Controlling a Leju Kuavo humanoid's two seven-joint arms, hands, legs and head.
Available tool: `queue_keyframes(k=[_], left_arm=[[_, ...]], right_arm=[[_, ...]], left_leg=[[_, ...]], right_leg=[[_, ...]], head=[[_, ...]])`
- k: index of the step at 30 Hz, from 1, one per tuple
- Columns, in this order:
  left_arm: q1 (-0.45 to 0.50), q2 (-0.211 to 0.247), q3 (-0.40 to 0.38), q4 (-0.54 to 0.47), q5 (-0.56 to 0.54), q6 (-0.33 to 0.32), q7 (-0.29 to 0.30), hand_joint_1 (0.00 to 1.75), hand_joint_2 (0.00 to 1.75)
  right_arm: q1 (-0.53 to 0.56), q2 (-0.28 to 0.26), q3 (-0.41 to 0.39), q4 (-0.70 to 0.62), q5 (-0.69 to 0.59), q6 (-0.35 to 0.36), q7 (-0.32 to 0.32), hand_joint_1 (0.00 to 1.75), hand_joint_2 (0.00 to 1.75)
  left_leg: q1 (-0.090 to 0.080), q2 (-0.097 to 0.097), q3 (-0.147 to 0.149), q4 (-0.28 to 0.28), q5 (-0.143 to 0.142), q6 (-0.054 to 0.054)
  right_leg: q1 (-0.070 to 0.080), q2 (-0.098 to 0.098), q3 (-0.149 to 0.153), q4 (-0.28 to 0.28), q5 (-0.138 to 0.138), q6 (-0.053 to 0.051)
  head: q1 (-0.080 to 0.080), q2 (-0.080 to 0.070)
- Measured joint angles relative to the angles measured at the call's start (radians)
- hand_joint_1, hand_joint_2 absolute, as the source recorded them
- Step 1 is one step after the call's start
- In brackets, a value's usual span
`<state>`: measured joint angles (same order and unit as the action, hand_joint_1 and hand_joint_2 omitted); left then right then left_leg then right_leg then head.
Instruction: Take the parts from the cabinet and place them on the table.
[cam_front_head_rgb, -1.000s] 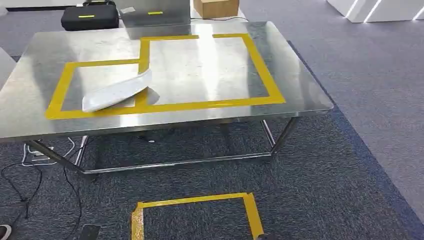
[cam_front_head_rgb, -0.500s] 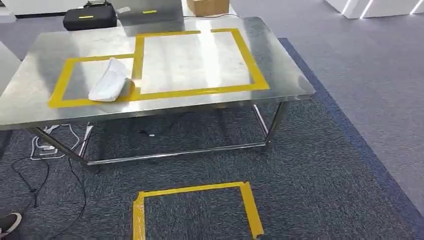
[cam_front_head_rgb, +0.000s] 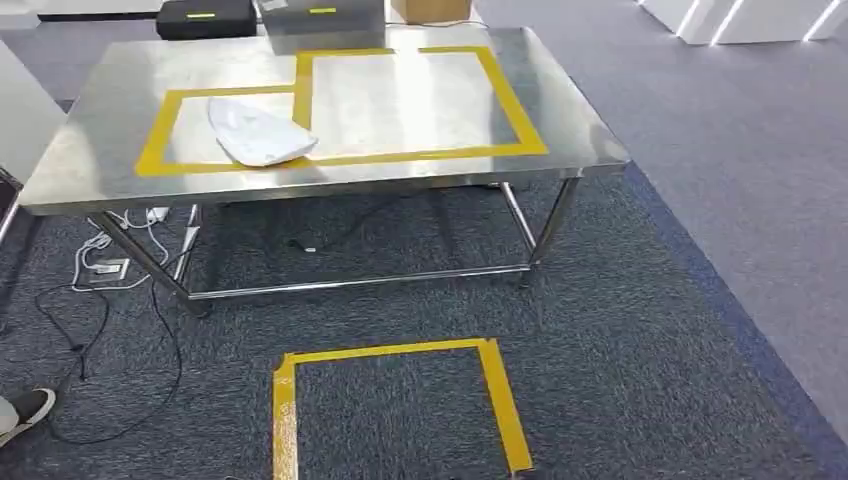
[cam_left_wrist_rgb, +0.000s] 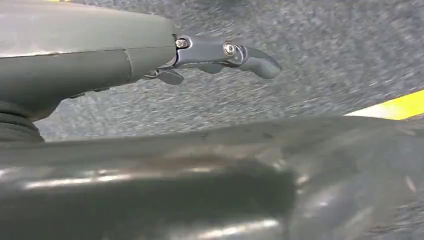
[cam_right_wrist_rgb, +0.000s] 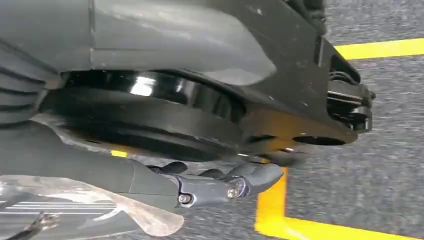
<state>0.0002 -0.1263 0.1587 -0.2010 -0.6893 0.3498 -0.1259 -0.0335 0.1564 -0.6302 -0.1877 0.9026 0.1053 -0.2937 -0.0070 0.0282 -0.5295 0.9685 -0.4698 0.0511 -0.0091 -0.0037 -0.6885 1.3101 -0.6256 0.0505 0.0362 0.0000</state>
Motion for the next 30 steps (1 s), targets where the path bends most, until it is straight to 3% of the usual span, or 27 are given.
queue_keyframes(k=[2, 3, 4, 5, 6, 9, 10, 11, 13, 14, 15, 16, 18, 19, 20, 21, 23, 24, 25, 26, 27, 29, 30], left_arm=[[0.0, -0.002, 0.0, 0.0, 0.001, -0.002, 0.017, 0.0, 0.0], [0.0, -0.004, 0.0, 0.001, 0.001, -0.002, 0.019, 0.0, 0.0], [0.0, -0.006, 0.0, 0.001, 0.003, -0.003, 0.019, 0.0, 0.0], [0.0, -0.01, 0.0, 0.001, 0.004, -0.004, 0.019, 0.0, 0.0], [0.001, -0.011, 0.0, 0.001, 0.004, -0.004, 0.019, 0.0, 0.0], [0.0, -0.013, 0.0, 0.001, 0.006, -0.005, 0.019, 0.0, 0.0], [-0.001, -0.013, 0.0, 0.001, 0.001, -0.005, 0.022, 0.0, 0.0], [0.001, -0.013, 0.0, 0.001, -0.001, -0.004, 0.025, 0.0, 0.0], [0.008, -0.013, 0.0, 0.001, -0.007, -0.004, 0.026, 0.0, 0.0], [0.009, -0.013, -0.001, 0.002, -0.011, -0.003, 0.027, 0.0, 0.0], [0.009, -0.013, -0.001, 0.002, -0.012, -0.002, 0.027, 0.0, 0.0], [0.008, -0.013, -0.001, 0.002, -0.013, -0.001, 0.027, 0.0, 0.0], [0.008, -0.012, -0.002, 0.002, -0.014, -0.001, 0.027, 0.0, 0.0], [0.008, -0.011, -0.002, 0.002, -0.015, 0.0, 0.027, 0.0, 0.0], [0.008, -0.009, -0.002, 0.002, -0.017, 0.0, 0.027, 0.0, 0.0], [0.011, -0.01, -0.003, 0.002, -0.018, 0.001, 0.027, 0.0, 0.0], [0.011, -0.009, -0.007, 0.003, -0.021, 0.002, 0.027, 0.0, 0.0], [0.01, -0.009, -0.008, 0.003, -0.022, 0.003, 0.027, 0.0, 0.0], [0.007, -0.01, -0.009, 0.003, -0.025, 0.004, 0.027, 0.0, 0.0], [0.005, -0.01, -0.01, 0.003, -0.029, 0.006, 0.027, 0.0, 0.0], [0.004, -0.01, -0.011, 0.003, -0.032, 0.007, 0.027, 0.0, 0.0], [0.009, -0.01, -0.015, 0.003, -0.035, 0.008, 0.027, 0.0, 0.0], [0.01, -0.009, -0.016, 0.003, -0.039, 0.008, 0.027, 0.0, 0.0]], right_arm=[[0.001, 0.0, -0.002, 0.0, -0.002, 0.0, 0.008, 0.0, 0.0], [0.0, 0.0, -0.005, 0.0, -0.004, -0.002, 0.012, 0.0, 0.0], [-0.002, 0.0, -0.009, -0.001, -0.005, -0.003, 0.014, 0.0, 0.0], [-0.006, 0.0, -0.01, -0.006, -0.007, -0.003, 0.015, 0.0, 0.0], [-0.01, 0.0, -0.011, -0.006, -0.009, -0.003, 0.014, 0.0, 0.0], [-0.005, 0.002, -0.017, -0.005, -0.01, -0.003, 0.016, 0.0, 0.0], [-0.001, 0.003, -0.018, -0.004, -0.009, -0.004, 0.018, 0.0, 0.0], [0.002, 0.003, -0.018, -0.004, -0.008, -0.008, 0.022, 0.0, 0.0], [0.001, 0.006, -0.019, -0.004, -0.003, -0.014, 0.022, 0.0, 0.0], [0.0, 0.007, -0.019, -0.004, -0.002, -0.015, 0.023, 0.0, 0.0], [0.001, 0.007, -0.019, -0.004, -0.002, -0.018, 0.023, 0.0, 0.0], [0.002, 0.007, -0.019, -0.004, -0.002, -0.019, 0.024, 0.0, 0.0], [0.001, 0.007, -0.019, -0.004, -0.001, -0.019, 0.024, 0.0, 0.0], [0.001, 0.008, -0.019, -0.004, -0.001, -0.019, 0.024, 0.0, 0.0], [-0.001, 0.01, -0.019, -0.004, -0.001, -0.019, 0.024, 0.0, 0.0], [-0.002, 0.01, -0.019, -0.004, -0.001, -0.02, 0.024, 0.0, 0.0], [0.001, 0.01, -0.019, -0.004, 0.0, -0.02, 0.024, 0.0, 0.0], [0.003, 0.01, -0.019, -0.004, 0.001, -0.021, 0.024, 0.0, 0.0], [0.004, 0.01, -0.019, -0.004, 0.001, -0.022, 0.026, 0.0, 0.0], [0.002, 0.01, -0.019, -0.004, 0.001, -0.022, 0.029, 0.0, 0.0], [-0.001, 0.01, -0.019, -0.004, 0.001, -0.023, 0.032, 0.0, 0.0], [-0.002, 0.01, -0.022, -0.004, 0.0, -0.027, 0.04, 0.0, 0.0], [0.0, 0.01, -0.024, -0.004, -0.001, -0.032, 0.046, 0.0, 0.0]], left_leg=[[-0.001, 0.014, -0.046, 0.016, 0.02, -0.002], [-0.001, 0.021, -0.064, 0.024, 0.026, -0.005], [-0.003, 0.026, -0.072, 0.032, 0.033, -0.009], [-0.007, 0.034, -0.08, 0.042, 0.036, -0.014], [-0.006, 0.044, -0.084, 0.047, 0.043, -0.022], [0.0, 0.079, -0.089, 0.043, 0.072, -0.041], [0.005, 0.049, -0.095, 0.053, 0.051, -0.051], [0.007, 0.013, -0.104, 0.088, -0.005, -0.057], [0.011, -0.011, -0.135, 0.231, -0.118, -0.066], [0.011, -0.014, -0.149, 0.301, -0.146, -0.067], [0.011, -0.014, -0.148, 0.334, -0.146, -0.068], [0.011, -0.014, -0.128, 0.322, -0.127, -0.067], [0.011, -0.024, -0.025, 0.165, -0.06, -0.06], [0.012, -0.052, 0.028, 0.076, -0.034, -0.054], [0.014, -0.095, 0.056, 0.037, -0.055, -0.043], [0.015, -0.095, 0.052, 0.027, -0.048, -0.043], [0.01, -0.075, 0.045, 0.027, -0.048, -0.041], [0.011, -0.065, 0.043, 0.021, -0.042, -0.032], [0.018, -0.046, 0.043, 0.011, -0.033, -0.022], [0.018, -0.04, 0.039, 0.009, -0.03, -0.016], [0.018, -0.026, 0.032, 0.01, -0.027, -0.011], [0.017, 0.003, 0.019, 0.011, -0.022, -0.012], [0.017, 0.017, 0.014, 0.012, -0.019, -0.013]], right_leg=[[0.0, -0.001, 0.063, -0.031, 0.104, 0.0], [0.0, -0.01, 0.118, -0.093, 0.13, -0.003], [0.001, -0.037, 0.191, -0.184, 0.114, -0.007], [0.005, -0.072, 0.29, -0.307, 0.067, -0.012], [0.008, -0.072, 0.305, -0.373, 0.033, -0.021], [0.013, -0.042, 0.281, -0.373, 0.054, -0.043], [0.008, -0.038, 0.274, -0.374, 0.065, -0.047], [0.007, -0.03, 0.264, -0.373, 0.075, -0.056], [0.008, -0.011, 0.241, -0.372, 0.095, -0.062], [0.009, 0.0, 0.228, -0.369, 0.103, -0.061], [0.009, 0.01, 0.216, -0.364, 0.11, -0.06], [0.009, 0.021, 0.203, -0.358, 0.115, -0.058], [0.009, 0.046, 0.19, -0.341, 0.124, -0.054], [0.008, 0.058, 0.182, -0.334, 0.127, -0.052], [0.011, 0.065, 0.168, -0.327, 0.131, -0.047], [0.009, 0.079, 0.16, -0.322, 0.135, -0.041], [0.005, 0.095, 0.152, -0.323, 0.146, -0.028], [0.007, 0.105, 0.147, -0.323, 0.15, -0.021], [0.005, 0.089, 0.133, -0.311, 0.138, -0.021], [0.007, 0.046, 0.117, -0.278, 0.108, -0.014], [0.005, 0.026, 0.083, -0.209, 0.064, -0.009], [0.001, 0.014, 0.014, -0.054, -0.004, 0.003], [-0.001, 0.012, -0.003, -0.009, -0.014, 0.007]], head=[[0.0, 0.0], [0.0, 0.0], [0.0, 0.0], [0.0, 0.0], [-0.001, 0.0], [0.0, 0.0], [0.0, 0.0], [-0.002, 0.0], [-0.006, 0.0], [-0.007, 0.0], [-0.007, 0.0], [-0.007, 0.0], [-0.007, 0.0], [-0.007, 0.0], [-0.007, 0.0], [-0.006, 0.0], [-0.006, 0.0], [-0.006, 0.0], [-0.007, 0.0], [-0.002, 0.0], [0.005, 0.0], [0.005, 0.0], [0.006, 0.0]])
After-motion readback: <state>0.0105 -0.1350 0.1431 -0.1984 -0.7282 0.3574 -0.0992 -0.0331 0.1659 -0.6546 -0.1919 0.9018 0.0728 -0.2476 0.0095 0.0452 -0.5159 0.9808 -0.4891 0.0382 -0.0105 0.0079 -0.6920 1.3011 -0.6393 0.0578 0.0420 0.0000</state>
